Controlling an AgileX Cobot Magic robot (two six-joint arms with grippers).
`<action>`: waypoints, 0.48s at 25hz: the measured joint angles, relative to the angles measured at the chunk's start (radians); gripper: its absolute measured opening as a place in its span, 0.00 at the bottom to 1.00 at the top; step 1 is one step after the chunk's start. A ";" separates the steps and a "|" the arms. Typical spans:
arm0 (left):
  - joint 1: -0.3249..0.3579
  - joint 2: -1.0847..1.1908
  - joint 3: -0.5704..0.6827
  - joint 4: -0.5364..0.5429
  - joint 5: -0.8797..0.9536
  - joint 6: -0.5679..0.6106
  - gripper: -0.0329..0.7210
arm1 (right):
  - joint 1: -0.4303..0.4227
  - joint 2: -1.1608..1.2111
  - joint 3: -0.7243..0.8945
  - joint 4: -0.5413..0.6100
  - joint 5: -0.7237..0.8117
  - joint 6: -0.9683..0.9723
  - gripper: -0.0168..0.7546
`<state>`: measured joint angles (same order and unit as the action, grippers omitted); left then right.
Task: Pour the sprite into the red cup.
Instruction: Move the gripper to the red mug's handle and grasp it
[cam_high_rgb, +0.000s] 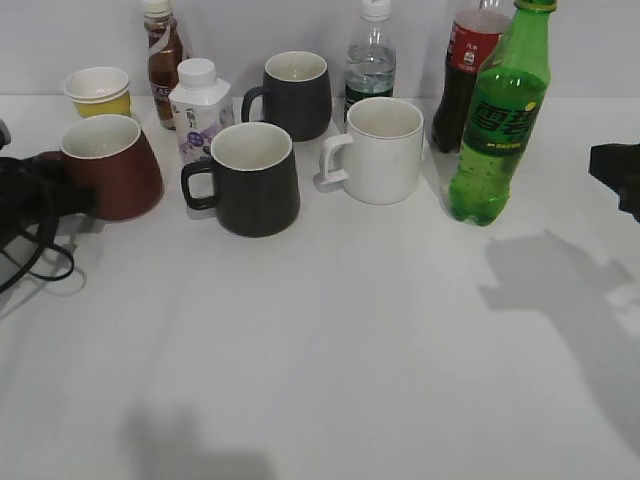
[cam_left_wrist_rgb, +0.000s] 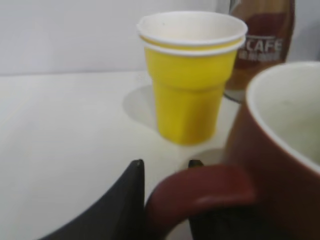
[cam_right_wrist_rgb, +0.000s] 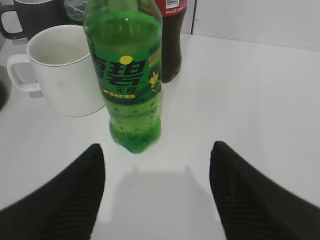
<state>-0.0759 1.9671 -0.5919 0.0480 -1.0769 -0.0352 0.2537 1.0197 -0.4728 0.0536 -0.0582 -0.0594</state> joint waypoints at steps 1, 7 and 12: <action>0.000 0.013 -0.023 0.002 0.000 0.000 0.36 | 0.000 0.000 0.000 0.000 0.000 0.000 0.66; 0.002 0.062 -0.107 0.016 0.004 0.001 0.25 | 0.000 0.000 0.000 -0.030 0.000 -0.001 0.66; 0.002 0.069 -0.110 0.031 0.012 0.010 0.10 | 0.000 0.000 0.000 -0.054 0.000 -0.001 0.66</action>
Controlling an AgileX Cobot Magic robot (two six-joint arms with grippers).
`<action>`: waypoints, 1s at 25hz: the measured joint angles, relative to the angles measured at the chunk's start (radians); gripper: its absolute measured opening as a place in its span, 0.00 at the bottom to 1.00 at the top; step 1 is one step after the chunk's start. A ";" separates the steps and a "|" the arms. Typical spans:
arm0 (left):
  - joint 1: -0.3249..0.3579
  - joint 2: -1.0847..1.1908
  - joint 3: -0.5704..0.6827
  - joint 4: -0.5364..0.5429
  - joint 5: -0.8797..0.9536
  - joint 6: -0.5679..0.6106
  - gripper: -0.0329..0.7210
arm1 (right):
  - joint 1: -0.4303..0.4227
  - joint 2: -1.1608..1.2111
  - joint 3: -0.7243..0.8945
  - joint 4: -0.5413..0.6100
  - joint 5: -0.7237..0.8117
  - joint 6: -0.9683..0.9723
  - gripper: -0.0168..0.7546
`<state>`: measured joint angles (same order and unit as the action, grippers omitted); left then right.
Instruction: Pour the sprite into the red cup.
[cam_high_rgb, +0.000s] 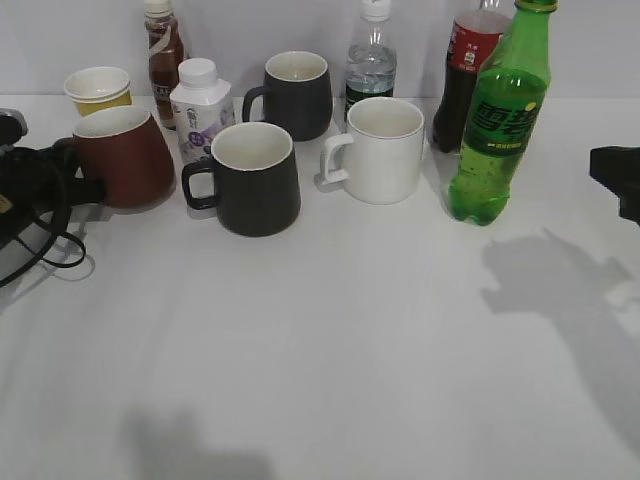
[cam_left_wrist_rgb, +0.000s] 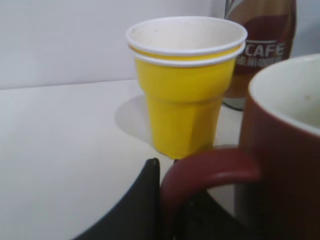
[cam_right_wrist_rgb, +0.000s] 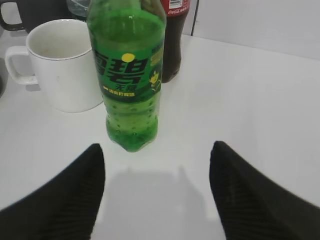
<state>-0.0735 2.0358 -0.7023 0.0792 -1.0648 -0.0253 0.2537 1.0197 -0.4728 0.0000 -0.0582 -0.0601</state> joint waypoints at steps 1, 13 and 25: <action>0.001 -0.001 0.001 0.005 -0.001 0.000 0.10 | 0.000 0.000 0.000 -0.012 0.001 0.000 0.66; -0.022 -0.466 0.316 0.049 0.001 0.010 0.10 | 0.001 0.008 0.000 -0.011 -0.079 0.004 0.72; -0.221 -0.752 0.365 0.255 0.312 -0.044 0.10 | 0.118 0.331 0.000 -0.014 -0.461 0.024 0.78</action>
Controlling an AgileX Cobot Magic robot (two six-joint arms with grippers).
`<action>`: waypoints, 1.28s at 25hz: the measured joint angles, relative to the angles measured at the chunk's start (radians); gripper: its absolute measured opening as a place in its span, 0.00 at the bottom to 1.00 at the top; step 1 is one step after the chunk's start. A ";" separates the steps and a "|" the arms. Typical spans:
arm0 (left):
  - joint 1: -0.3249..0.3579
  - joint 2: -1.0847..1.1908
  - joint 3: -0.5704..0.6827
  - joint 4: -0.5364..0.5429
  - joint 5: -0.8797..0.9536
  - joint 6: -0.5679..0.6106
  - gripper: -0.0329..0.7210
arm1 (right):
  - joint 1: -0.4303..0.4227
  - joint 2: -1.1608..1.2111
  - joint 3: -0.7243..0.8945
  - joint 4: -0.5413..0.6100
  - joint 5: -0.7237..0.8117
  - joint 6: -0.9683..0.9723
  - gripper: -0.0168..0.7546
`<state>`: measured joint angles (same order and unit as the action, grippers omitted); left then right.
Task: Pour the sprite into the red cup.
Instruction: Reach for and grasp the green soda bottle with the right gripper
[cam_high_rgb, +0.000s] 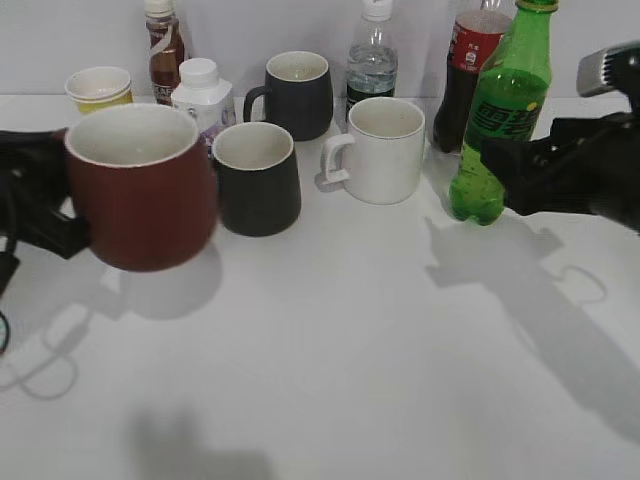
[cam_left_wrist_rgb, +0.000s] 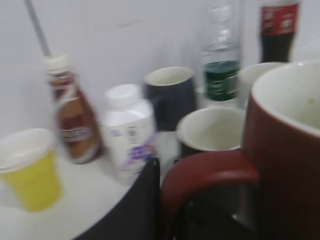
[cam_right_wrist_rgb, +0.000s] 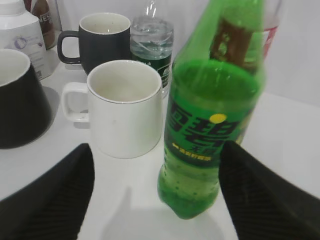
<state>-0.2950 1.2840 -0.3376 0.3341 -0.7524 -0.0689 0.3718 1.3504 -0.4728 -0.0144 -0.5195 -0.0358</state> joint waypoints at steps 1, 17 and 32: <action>-0.019 0.000 0.000 0.004 0.004 -0.026 0.10 | 0.000 0.029 0.000 0.033 -0.024 0.000 0.78; -0.220 0.000 0.000 0.019 0.022 -0.072 0.10 | 0.000 0.431 -0.043 0.125 -0.481 -0.013 0.78; -0.220 0.000 0.000 0.019 0.057 -0.073 0.10 | 0.000 0.602 -0.214 0.202 -0.562 -0.016 0.78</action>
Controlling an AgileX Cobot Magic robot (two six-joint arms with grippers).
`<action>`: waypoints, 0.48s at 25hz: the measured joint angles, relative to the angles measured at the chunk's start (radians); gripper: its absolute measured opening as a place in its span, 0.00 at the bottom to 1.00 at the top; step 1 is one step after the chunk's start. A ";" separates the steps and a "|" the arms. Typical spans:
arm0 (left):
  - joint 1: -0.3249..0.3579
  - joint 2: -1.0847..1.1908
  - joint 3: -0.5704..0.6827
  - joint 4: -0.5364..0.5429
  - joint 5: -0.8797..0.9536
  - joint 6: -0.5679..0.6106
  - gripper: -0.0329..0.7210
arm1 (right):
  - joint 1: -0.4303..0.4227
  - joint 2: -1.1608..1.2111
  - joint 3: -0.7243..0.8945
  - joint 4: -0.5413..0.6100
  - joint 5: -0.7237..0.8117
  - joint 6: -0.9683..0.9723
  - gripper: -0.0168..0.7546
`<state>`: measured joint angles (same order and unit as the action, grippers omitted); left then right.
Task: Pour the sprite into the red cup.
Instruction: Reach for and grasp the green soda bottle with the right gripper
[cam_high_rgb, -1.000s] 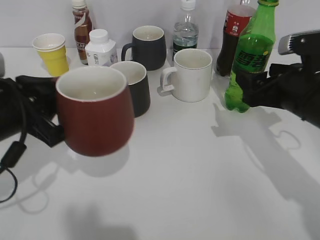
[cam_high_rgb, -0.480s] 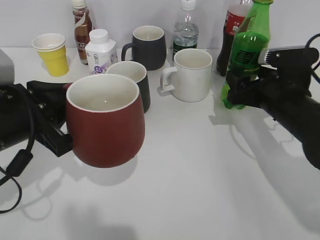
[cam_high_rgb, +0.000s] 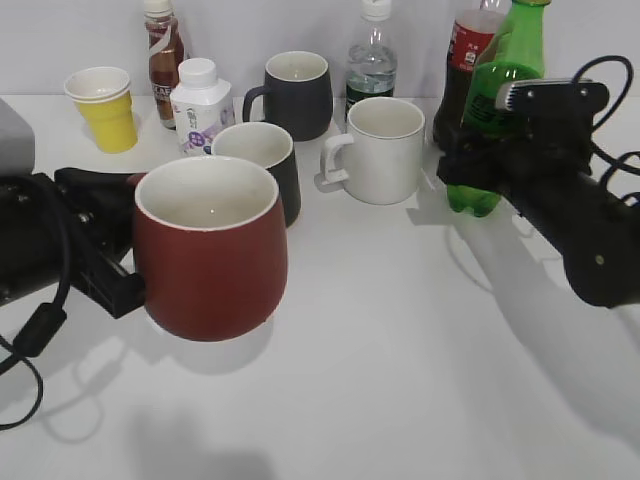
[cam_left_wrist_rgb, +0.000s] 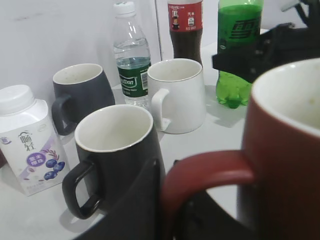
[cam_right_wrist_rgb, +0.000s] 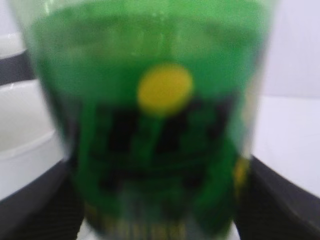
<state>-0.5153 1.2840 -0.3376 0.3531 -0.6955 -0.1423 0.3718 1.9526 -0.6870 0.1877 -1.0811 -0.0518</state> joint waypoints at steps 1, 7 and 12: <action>0.000 0.000 0.000 0.000 0.000 0.000 0.10 | 0.000 0.011 -0.012 0.000 0.001 0.000 0.78; 0.000 0.000 0.000 0.000 0.011 -0.001 0.10 | 0.000 0.031 -0.037 0.015 0.002 -0.007 0.64; 0.000 0.007 0.000 0.000 0.017 -0.001 0.10 | 0.000 0.026 -0.035 0.078 0.002 -0.073 0.60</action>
<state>-0.5153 1.2906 -0.3376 0.3531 -0.6789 -0.1437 0.3718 1.9785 -0.7221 0.2662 -1.0793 -0.1250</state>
